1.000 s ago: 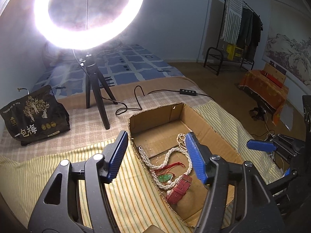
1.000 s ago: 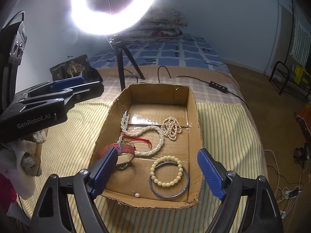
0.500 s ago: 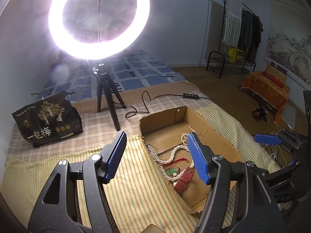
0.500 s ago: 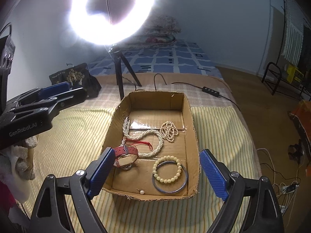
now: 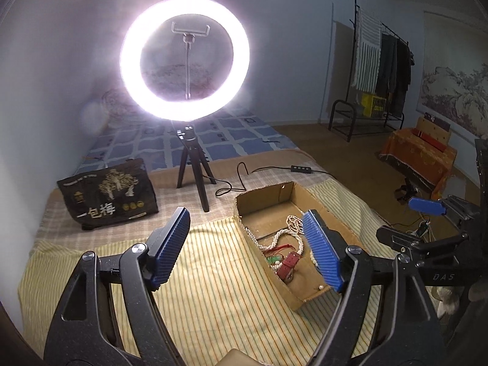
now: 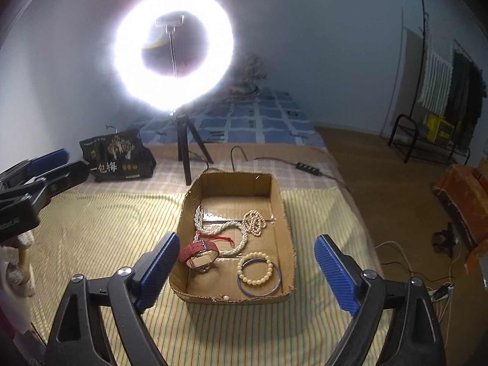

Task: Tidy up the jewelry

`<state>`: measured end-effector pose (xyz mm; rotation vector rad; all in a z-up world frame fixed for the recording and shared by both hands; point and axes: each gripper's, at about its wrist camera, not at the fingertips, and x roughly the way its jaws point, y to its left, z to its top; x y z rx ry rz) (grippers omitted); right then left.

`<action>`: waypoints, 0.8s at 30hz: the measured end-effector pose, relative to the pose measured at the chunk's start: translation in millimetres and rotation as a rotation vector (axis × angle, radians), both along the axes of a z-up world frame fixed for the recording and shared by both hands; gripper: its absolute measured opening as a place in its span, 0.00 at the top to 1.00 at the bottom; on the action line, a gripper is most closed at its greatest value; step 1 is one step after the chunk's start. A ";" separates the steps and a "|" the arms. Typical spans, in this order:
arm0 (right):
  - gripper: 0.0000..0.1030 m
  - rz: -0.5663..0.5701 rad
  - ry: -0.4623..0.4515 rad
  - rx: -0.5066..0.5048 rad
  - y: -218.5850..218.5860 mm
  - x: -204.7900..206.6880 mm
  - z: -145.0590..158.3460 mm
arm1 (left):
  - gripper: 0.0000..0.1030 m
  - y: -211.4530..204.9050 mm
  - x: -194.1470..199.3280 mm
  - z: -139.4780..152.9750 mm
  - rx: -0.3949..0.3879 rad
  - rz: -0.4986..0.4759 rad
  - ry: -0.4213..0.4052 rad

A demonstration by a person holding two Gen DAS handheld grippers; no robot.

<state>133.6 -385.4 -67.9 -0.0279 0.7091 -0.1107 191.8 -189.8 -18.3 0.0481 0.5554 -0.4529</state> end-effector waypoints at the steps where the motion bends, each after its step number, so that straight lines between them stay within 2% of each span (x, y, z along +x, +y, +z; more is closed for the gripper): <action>1: 0.00 -0.013 -0.015 -0.012 1.0 -4.4 3.6 | 0.18 1.9 -3.9 2.2 -0.002 0.004 0.000; 5: 0.00 -0.030 -0.072 -0.060 9.2 -24.6 18.9 | 0.14 10.8 -25.8 14.0 -0.015 0.026 -0.008; 13: 0.00 -0.045 -0.123 -0.070 19.6 -55.9 36.3 | 0.12 17.6 -70.2 28.7 0.009 0.041 -0.045; 17: 0.00 -0.051 -0.138 -0.072 22.2 -65.3 38.6 | 0.02 20.1 -91.3 30.9 0.012 0.060 -0.077; 24: 0.00 -0.068 -0.150 -0.093 24.3 -77.5 36.0 | 0.01 22.0 -109.3 29.0 0.027 0.094 -0.105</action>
